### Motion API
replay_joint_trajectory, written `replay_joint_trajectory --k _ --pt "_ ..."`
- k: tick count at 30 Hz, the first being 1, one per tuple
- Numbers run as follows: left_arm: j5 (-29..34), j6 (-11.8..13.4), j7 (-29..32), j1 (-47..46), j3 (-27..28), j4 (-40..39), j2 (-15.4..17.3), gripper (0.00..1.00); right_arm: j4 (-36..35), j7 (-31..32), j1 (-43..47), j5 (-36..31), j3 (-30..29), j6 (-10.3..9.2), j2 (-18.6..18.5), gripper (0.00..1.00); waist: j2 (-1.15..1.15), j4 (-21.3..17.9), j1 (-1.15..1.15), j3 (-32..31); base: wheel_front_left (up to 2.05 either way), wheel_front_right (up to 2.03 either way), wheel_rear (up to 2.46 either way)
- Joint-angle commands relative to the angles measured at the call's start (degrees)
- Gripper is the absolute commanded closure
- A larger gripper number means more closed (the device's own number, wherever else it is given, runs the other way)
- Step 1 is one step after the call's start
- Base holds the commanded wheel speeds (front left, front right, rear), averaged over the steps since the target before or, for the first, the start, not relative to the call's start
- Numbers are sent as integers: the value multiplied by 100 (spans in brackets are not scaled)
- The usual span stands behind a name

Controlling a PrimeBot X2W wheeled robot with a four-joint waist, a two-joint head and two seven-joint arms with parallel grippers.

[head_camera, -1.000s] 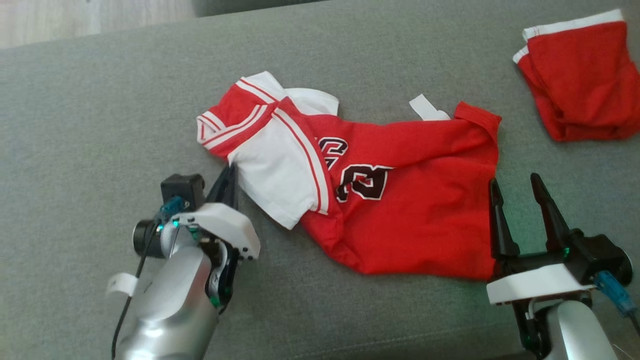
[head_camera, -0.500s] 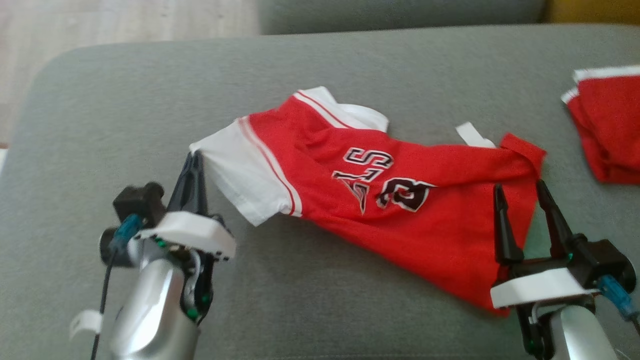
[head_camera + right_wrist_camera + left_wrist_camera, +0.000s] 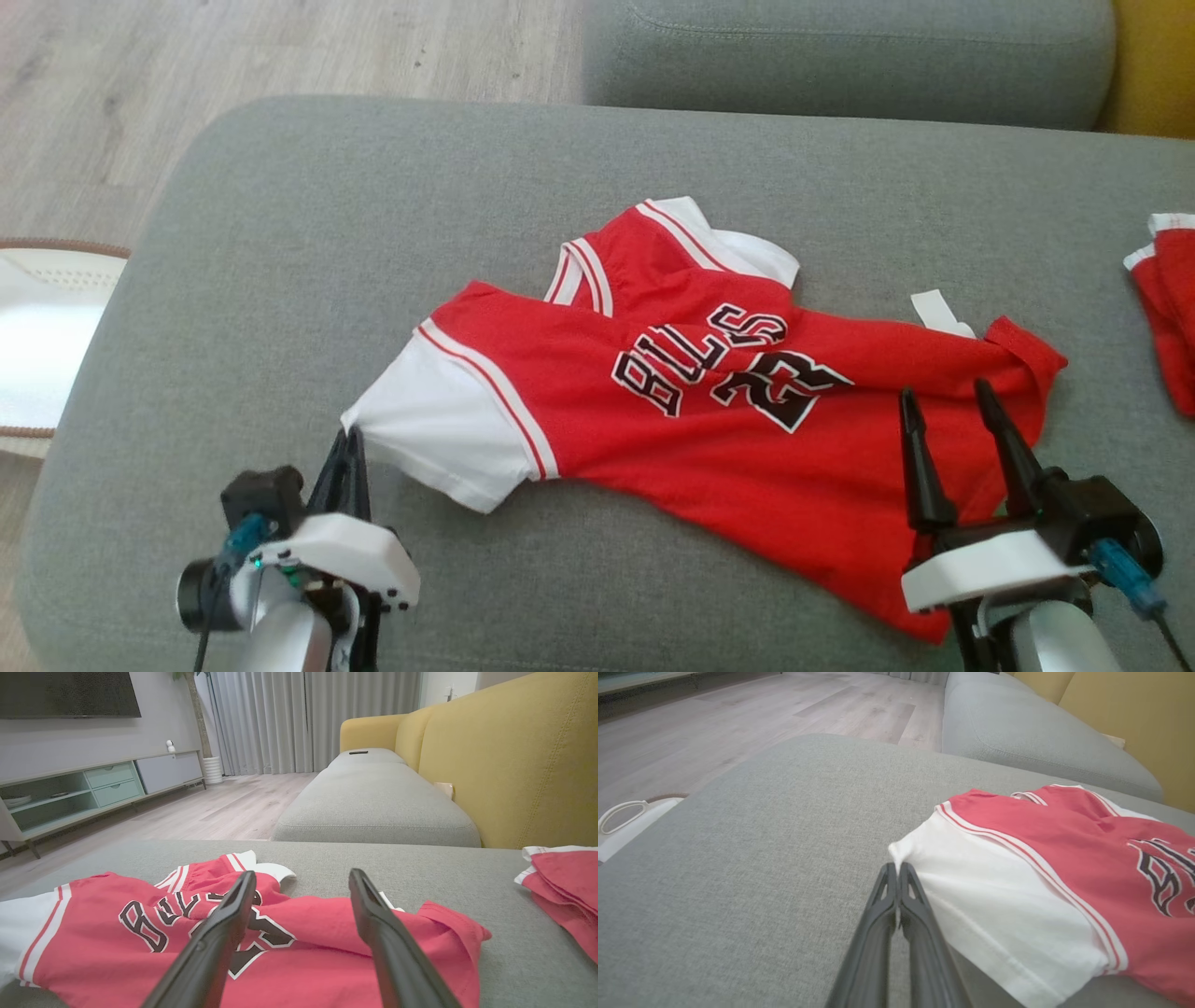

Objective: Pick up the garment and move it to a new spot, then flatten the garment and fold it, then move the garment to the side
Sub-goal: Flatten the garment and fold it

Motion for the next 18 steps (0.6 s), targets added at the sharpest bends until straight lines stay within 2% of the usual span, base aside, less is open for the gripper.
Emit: replay_joint_trajectory --k 1,6,7,8,10,15,18 --pt "63 28 -71 -206 227 -137 79 0 -147 -55 -127 -4 138 -5 -29 0 0 3 0 -16 0 0 0" --pt "82 122 -71 -199 361 -414 58 0 -116 -55 -125 -19 135 -5 -29 0 0 2 0 -70 0 0 0" --pt "89 118 -71 -197 396 -591 54 0 -122 -55 -128 -29 138 -5 -29 0 0 5 0 -80 0 0 0" --pt "176 -37 -71 -158 365 -1095 48 0 -151 -55 -141 -38 147 -5 -29 0 0 11 0 -93 0 0 0" --pt "236 -156 -71 -33 323 -1525 44 0 -186 -55 -158 -45 141 -5 -29 0 0 31 0 -94 0 0 0" --pt "200 -132 -71 187 116 -2362 41 0 -251 -55 -229 -105 127 -5 -29 0 0 122 0 -42 0 0 0" --pt "184 -108 -71 234 10 -2589 40 0 -258 -55 -290 -153 176 -5 -29 0 0 164 0 12 0 0 0"
